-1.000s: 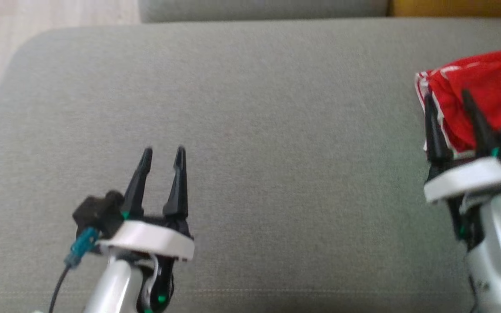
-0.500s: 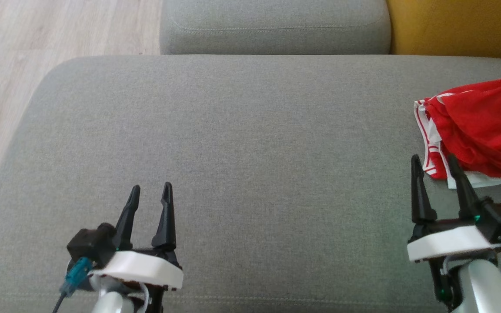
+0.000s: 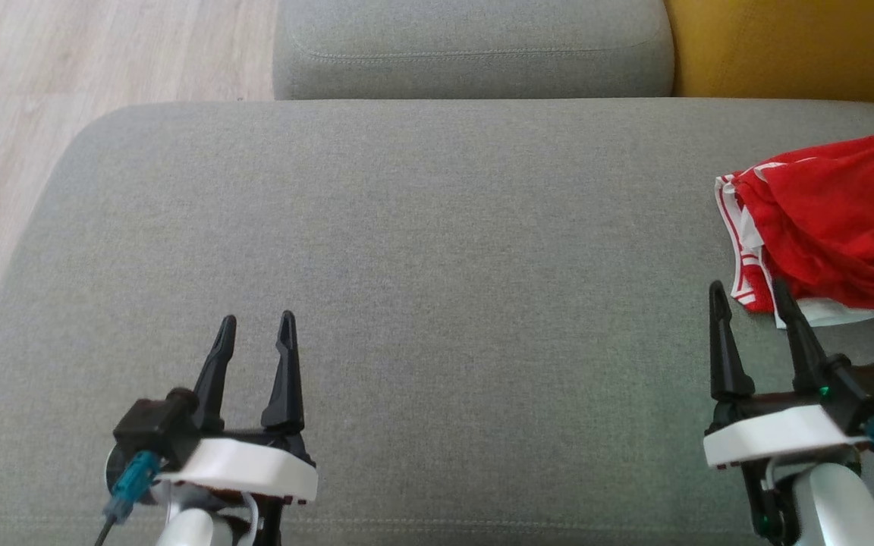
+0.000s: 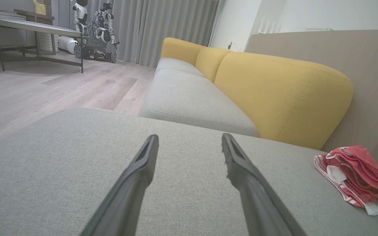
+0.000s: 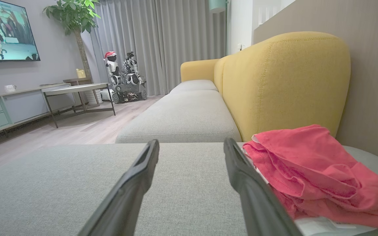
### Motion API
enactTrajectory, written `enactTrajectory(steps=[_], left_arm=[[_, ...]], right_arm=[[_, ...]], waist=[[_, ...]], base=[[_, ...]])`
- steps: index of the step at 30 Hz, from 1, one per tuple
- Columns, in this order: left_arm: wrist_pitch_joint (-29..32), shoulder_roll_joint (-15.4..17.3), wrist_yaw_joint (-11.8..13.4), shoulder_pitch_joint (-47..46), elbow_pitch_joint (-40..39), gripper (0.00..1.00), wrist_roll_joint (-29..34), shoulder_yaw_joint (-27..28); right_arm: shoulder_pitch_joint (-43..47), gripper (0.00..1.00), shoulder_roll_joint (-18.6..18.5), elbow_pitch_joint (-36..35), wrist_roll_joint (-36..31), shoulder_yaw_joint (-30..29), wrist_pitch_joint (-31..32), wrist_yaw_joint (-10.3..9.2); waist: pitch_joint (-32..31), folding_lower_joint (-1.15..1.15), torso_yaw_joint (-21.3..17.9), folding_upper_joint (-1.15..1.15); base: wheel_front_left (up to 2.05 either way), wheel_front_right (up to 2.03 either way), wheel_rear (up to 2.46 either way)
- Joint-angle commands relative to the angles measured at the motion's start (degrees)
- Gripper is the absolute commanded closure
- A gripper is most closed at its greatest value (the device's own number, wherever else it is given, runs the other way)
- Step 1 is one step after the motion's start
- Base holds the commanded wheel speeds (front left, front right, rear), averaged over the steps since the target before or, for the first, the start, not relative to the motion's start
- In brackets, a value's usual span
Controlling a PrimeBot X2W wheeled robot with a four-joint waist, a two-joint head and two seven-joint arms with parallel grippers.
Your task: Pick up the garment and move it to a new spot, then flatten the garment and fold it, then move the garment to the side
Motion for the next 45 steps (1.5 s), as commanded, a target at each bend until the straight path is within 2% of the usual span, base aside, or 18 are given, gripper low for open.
enactTrajectory(steps=[1,14,24,25,28,45], left_arm=[[-0.29,0.10,0.20,-1.55,-1.87,0.00,0.26,1.86],[-0.29,0.10,-0.65,-1.27,-3.24,0.00,-1.42,3.47],[-0.29,0.10,-2.44,-0.66,-3.41,0.00,-4.69,4.06],[0.00,0.01,-2.40,1.16,-1.53,1.00,-4.79,1.97],[0.07,-0.01,-2.36,2.13,1.35,1.00,-4.92,1.74],[2.13,0.61,-3.53,0.99,2.40,1.00,-14.53,3.35]], right_arm=[[-1.15,0.00,0.21,-2.23,-0.61,1.50,-0.75,0.37],[-1.46,0.00,0.58,-2.47,-0.42,1.87,-0.78,0.37],[-1.52,0.00,0.65,-2.29,-0.42,2.24,-0.78,0.37],[0.30,1.00,0.63,-0.16,0.02,0.75,-0.01,0.00],[1.04,1.00,0.70,2.53,0.26,0.89,0.14,-0.01],[0.52,1.00,0.74,2.40,11.16,-0.08,2.82,0.04]], waist=[[-0.01,0.00,0.01,0.00],[0.12,0.00,0.23,0.00],[0.08,0.00,0.01,0.00],[0.08,0.00,0.01,0.00],[0.09,0.00,0.00,0.00],[0.11,0.00,-0.47,0.00]], base=[[0.00,0.00,0.00],[0.00,0.00,0.00],[0.00,0.00,0.00],[0.00,0.00,0.00],[0.00,0.00,0.00],[0.00,0.00,0.00]])
